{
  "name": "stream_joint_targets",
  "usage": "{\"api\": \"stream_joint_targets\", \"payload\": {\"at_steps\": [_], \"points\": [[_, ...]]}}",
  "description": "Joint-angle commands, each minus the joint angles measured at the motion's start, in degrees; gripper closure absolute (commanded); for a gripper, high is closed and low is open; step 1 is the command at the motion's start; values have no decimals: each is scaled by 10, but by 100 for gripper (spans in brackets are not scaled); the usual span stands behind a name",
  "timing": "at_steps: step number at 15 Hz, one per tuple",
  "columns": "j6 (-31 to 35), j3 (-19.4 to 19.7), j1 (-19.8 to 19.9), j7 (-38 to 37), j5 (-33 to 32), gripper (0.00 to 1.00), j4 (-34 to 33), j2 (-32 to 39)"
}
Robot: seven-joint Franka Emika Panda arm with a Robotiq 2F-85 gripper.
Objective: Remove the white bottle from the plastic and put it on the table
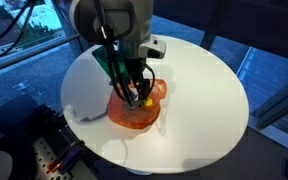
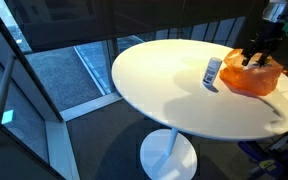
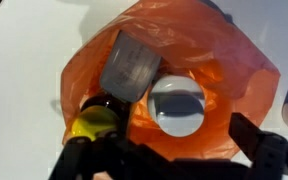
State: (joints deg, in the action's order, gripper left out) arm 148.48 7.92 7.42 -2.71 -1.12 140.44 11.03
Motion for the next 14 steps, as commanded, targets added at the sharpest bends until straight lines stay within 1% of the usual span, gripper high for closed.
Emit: {"api": "stream_joint_targets", "payload": {"at_steps": [1,6,12,13,14], "points": [[-8,11,-7,-45,-13,0,3,-7],[-17,13,-10,-76,-11,0,7,-8],[-23,12,-11,-89,-9,0,13,-10],[-21,12,-11,-90,-8,7,14,-11],[-20,12,-10,-90,-8,28,14,-12]]}}
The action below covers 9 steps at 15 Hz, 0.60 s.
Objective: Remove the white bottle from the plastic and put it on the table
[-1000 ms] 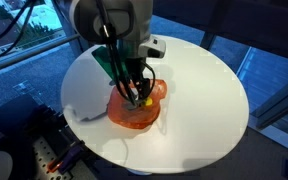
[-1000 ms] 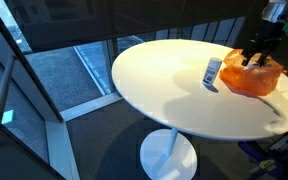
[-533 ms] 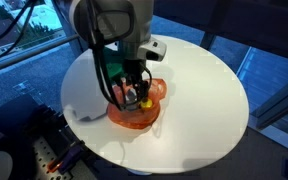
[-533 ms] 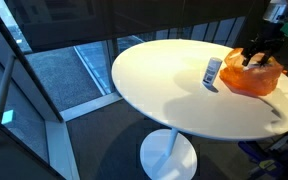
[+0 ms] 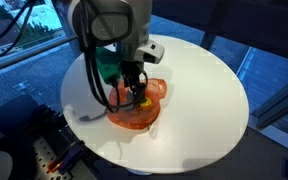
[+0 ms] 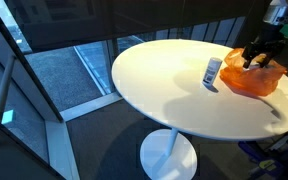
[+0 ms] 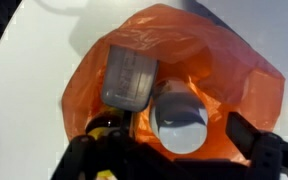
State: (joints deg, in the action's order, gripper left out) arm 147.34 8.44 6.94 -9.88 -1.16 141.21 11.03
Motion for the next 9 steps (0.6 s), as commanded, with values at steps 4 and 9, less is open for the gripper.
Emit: {"api": "stream_joint_targets", "payload": {"at_steps": [4,9], "points": [[-3,4,-4,-11,-1,48,6,-18],[-24,0,-3,-1,6,81,4,-51]]}}
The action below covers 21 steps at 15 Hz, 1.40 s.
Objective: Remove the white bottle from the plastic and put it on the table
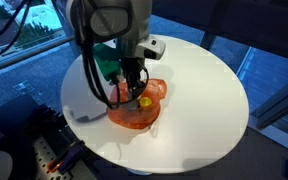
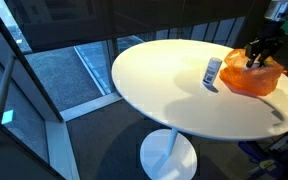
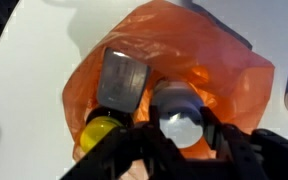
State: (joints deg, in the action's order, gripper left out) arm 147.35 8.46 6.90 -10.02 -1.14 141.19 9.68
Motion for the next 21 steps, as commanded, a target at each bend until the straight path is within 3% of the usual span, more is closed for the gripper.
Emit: {"api": "stream_joint_targets", "payload": {"at_steps": [1,10,21], "points": [[-27,-1,-5,-4,3,81,4,-48],[-86,-27,-28,-54,-12,81,-49,-92],[-95,-58,-61,-78,-4,81,-158,2]]}}
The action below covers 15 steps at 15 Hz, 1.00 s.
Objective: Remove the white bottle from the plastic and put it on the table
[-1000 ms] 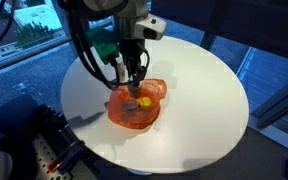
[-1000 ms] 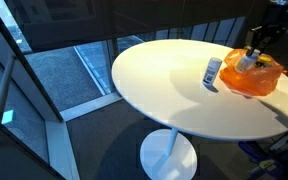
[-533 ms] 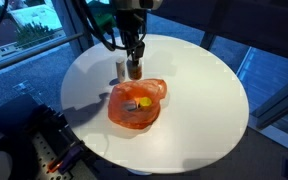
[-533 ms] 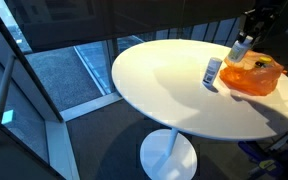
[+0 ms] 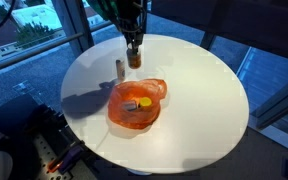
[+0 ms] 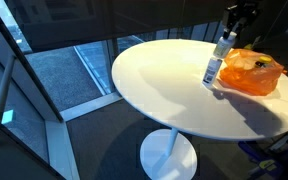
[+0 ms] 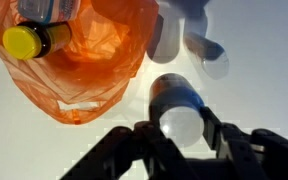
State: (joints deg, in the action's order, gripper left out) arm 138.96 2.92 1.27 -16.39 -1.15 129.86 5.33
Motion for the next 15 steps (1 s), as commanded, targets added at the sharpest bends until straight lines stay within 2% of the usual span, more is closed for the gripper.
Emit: {"api": "stream_joint_targets", "payload": {"at_steps": [1,7,14,15], "points": [[-12,-3,-7,-12,-3,81,-55,60],[-11,-2,-19,2,4,81,-92,121],[-1,3,-28,0,-5,81,-96,148],[0,3,-28,0,-5,59,-95,147]]}}
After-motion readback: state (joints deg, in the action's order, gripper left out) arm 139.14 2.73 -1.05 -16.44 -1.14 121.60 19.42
